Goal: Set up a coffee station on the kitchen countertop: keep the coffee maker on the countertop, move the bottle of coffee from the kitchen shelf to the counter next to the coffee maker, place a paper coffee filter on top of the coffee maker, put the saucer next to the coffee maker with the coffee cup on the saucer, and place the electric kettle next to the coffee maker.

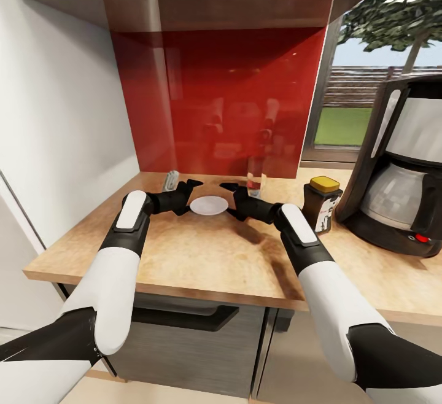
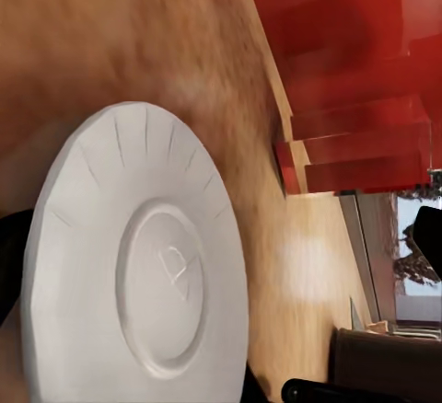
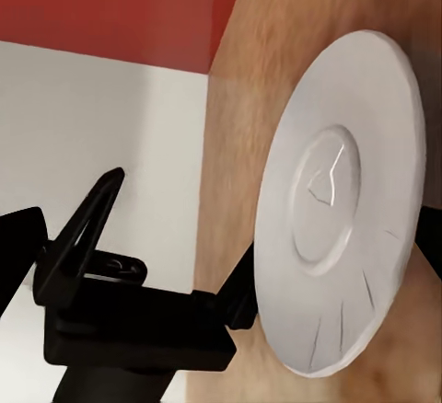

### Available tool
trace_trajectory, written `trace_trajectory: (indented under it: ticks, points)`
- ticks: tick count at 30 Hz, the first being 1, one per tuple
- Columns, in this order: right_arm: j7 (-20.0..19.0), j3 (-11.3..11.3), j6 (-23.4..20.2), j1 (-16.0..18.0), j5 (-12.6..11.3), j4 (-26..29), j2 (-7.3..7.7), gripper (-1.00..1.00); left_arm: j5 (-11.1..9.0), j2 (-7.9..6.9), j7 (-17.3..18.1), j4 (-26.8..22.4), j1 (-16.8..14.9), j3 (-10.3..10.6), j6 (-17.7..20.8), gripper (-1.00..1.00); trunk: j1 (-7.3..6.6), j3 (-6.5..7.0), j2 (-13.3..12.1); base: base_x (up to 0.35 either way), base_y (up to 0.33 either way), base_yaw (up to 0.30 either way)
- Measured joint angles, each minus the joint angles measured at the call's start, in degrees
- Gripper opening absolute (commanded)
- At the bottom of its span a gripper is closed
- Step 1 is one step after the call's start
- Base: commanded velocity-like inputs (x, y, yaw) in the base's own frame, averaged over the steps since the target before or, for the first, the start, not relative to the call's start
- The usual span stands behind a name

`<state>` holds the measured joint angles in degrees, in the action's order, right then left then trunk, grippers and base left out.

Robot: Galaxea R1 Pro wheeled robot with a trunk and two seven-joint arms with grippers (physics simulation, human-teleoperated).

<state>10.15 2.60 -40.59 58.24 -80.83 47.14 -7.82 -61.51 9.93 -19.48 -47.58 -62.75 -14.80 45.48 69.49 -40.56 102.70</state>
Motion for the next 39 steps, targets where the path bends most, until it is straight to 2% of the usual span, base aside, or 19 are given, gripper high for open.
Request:
trace_trajectory:
  ticks: [6, 20, 27, 31, 37, 38, 39]
  points:
    - [-0.1, 1.2, 0.2, 0.0, -0.2, -0.6, -0.02, 1.00, 0.0, 0.00, 0.0, 0.0, 0.0, 0.0, 0.0, 1.00, 0.00, 0.00, 0.0, 0.000, 0.000, 0.000]
    - [0.0, 1.6, 0.1, 0.6, -0.1, -1.1, -0.72, 1.00, 0.2, 0.00, 0.1, 0.0, 0.0, 0.0, 0.0, 1.00, 0.00, 0.00, 0.0, 0.000, 0.000, 0.000]
    - [-0.3, 3.1, 0.3, 1.1, -0.5, -3.6, -0.95, 1.00, 0.1, 0.00, 0.1, 0.0, 0.0, 0.0, 0.1, 1.00, -0.01, 0.01, 0.0, 0.000, 0.000, 0.000]
    - [-0.2, 3.4, 1.5, 1.8, -1.5, -4.8, -1.02, 1.00, 0.1, 0.00, 0.1, 0.0, 0.0, 0.0, 0.1, 1.00, -0.01, 0.01, 0.0, 0.000, 0.000, 0.000]
    - [-0.3, 3.5, 3.5, 2.1, -1.4, -5.3, -1.05, 1.00, 0.1, 0.00, 0.2, 0.0, 0.0, 0.0, 0.1, 1.00, -0.01, 0.01, 0.0, 0.000, 0.000, 0.000]
    - [-0.3, 3.5, 3.6, 2.1, -1.4, -5.3, -1.05, -1.00, 0.1, 0.00, 0.2, 0.0, 0.0, 0.0, 0.1, 1.00, -0.01, 0.01, 0.0, 0.000, 0.000, 0.000]
    - [-0.4, 3.5, 3.6, 2.1, -1.2, -5.4, -1.05, -1.00, 0.1, 0.00, 0.2, 0.0, 0.0, 0.0, 0.1, 1.00, -0.01, 0.01, 0.0, 0.000, 0.000, 0.000]
